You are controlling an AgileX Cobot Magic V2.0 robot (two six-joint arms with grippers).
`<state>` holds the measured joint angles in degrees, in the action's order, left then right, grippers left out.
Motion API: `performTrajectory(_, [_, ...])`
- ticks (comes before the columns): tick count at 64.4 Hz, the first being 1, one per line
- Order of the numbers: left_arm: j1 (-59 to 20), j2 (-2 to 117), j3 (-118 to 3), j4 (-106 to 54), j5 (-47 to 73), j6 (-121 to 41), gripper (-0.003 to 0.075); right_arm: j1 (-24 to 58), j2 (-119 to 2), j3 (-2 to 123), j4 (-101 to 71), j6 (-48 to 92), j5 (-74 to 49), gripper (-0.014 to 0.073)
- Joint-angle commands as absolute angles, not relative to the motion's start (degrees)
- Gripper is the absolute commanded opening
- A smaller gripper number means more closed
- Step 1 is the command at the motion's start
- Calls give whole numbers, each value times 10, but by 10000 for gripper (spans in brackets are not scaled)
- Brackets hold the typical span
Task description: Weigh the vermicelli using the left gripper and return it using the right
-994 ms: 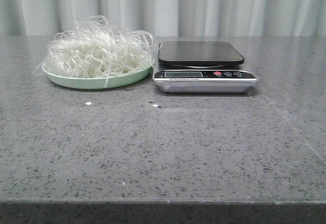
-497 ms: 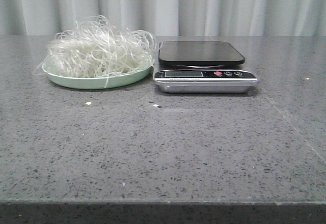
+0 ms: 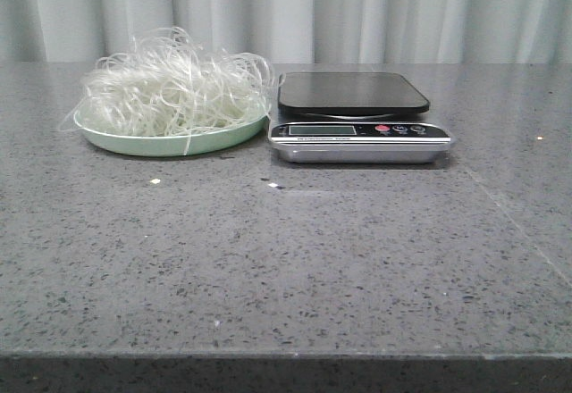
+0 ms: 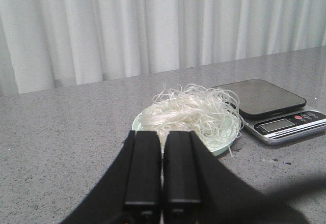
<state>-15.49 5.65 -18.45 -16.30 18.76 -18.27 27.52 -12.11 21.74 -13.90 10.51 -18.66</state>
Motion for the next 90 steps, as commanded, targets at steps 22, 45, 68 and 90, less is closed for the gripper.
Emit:
performTrajectory(22, [-130, 63, -154, -125, 97, -180, 128, 271, -126, 231, -143, 109, -146, 188])
performTrajectory(45, [-9, 24, -32, -88, -26, -85, 128, 271, -126, 231, -143, 109, -146, 188])
performTrajectory(68, [4, -14, 6, -60, -16, -58, 128, 271, -126, 231, -143, 109, -146, 188])
performTrajectory(90, [4, -14, 6, -58, -20, -29, 128, 271, -126, 231, -143, 109, -146, 188])
